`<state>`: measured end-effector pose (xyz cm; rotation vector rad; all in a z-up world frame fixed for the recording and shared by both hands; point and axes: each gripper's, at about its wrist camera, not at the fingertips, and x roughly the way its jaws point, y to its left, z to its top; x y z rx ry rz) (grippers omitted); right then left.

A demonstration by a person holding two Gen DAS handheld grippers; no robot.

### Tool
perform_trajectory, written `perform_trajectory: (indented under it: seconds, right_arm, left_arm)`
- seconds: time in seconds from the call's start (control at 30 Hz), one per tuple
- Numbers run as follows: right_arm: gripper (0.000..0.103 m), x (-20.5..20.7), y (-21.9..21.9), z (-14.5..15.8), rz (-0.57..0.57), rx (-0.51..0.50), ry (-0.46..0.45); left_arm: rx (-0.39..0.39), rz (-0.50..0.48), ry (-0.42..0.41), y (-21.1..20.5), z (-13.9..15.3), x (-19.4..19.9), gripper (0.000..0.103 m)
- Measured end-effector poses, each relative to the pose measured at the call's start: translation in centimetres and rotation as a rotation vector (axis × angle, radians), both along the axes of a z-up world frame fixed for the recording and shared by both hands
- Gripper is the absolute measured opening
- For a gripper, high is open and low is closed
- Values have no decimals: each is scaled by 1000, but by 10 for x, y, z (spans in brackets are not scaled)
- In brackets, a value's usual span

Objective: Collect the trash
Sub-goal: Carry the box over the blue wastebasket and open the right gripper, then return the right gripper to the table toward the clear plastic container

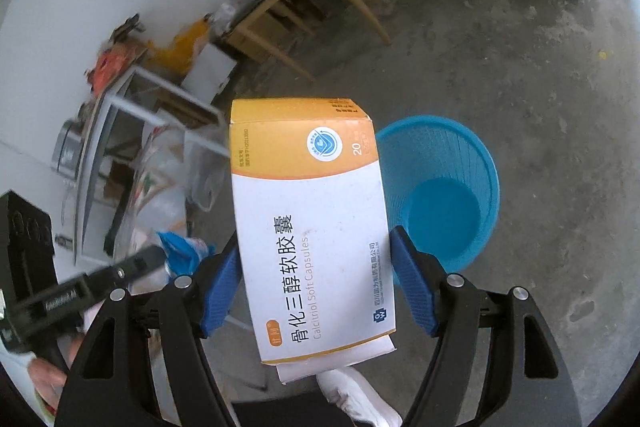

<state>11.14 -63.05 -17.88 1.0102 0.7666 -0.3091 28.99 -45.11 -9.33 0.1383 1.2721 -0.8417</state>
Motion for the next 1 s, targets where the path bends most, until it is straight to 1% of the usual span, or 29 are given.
perform_trajectory:
  seconds: [0.03, 0.07, 0.1, 0.13, 0.17, 0.2, 0.27, 0.3, 0.33, 0.4, 0.5, 0.53, 0.57, 0.6, 0.63, 0.67, 0.77, 0.8, 0.87, 0.9, 0.93, 0.97, 1.0]
  right_arm:
    - [73, 7, -8, -8, -9, 12, 1]
    - [80, 14, -17, -18, -19, 17, 0]
    - [86, 19, -24, -24, -38, 7, 19]
    - [86, 22, -31, -34, -72, -12, 68]
    - [86, 24, -38, -44, -97, -12, 107]
    - [86, 23, -43, -51, -109, 3, 117]
    - [86, 13, -45, -64, -132, 43, 114]
    - [86, 6, -44, -67, -138, 48, 112]
    - [86, -1, -40, -70, -135, 42, 115]
    - [86, -11, -34, -70, -125, 26, 118]
    - [86, -23, -29, -62, -113, -1, 117]
    - [86, -28, -26, -57, -110, -12, 117]
    - [86, -35, -20, -50, -106, -25, 116]
    - [86, -40, -15, -41, -98, -44, 115]
    - [86, -44, -10, -32, -90, -64, 116]
    - [86, -49, -5, -25, -80, -86, 116]
    - [86, -59, 18, 10, -43, -190, 120]
    - [86, -59, 23, 21, -33, -223, 121]
    - [86, -61, 39, 44, -16, -299, 123]
    - [89, -62, 50, 59, -11, -352, 126]
    - [91, -62, 57, 70, -11, -391, 129]
    - [95, -62, 69, 85, -11, -450, 128]
    - [96, -62, 76, 95, -9, -487, 123]
  left_arm:
    - [7, -3, 3, -12, -5, 7, 5]
    - [18, -1, 7, -17, -10, 14, 23]
    - [33, 22, 8, -22, -13, 21, 36]
    - [34, 47, 5, -18, -12, 21, 50]
    - [18, 85, -3, -14, -11, 24, 51]
    - [6, 99, -2, -9, -10, 23, 52]
    - [-7, 103, 9, 2, -6, 23, 54]
    - [-11, 102, 0, 7, -3, 23, 54]
    - [-15, 101, -11, 14, -2, 20, 54]
    - [-29, 95, -38, 29, 11, 15, 55]
    - [-64, 76, -73, 54, 37, 1, 57]
    - [-83, 73, -87, 63, 44, -2, 59]
    - [-108, 67, -108, 75, 58, -9, 61]
    - [-132, 64, -128, 90, 67, -21, 63]
    - [-167, 63, -157, 102, 80, -32, 67]
    - [-185, 63, -180, 111, 86, -40, 72]
    - [-247, 78, -270, 150, 113, -69, 78]
    - [-252, 81, -290, 161, 118, -80, 78]
    - [-219, 101, -327, 180, 122, -98, 79]
    - [-215, 109, -342, 190, 123, -107, 80]
    - [-213, 118, -357, 201, 124, -116, 84]
    - [-206, 133, -376, 211, 120, -127, 86]
    - [-199, 142, -391, 220, 116, -139, 86]
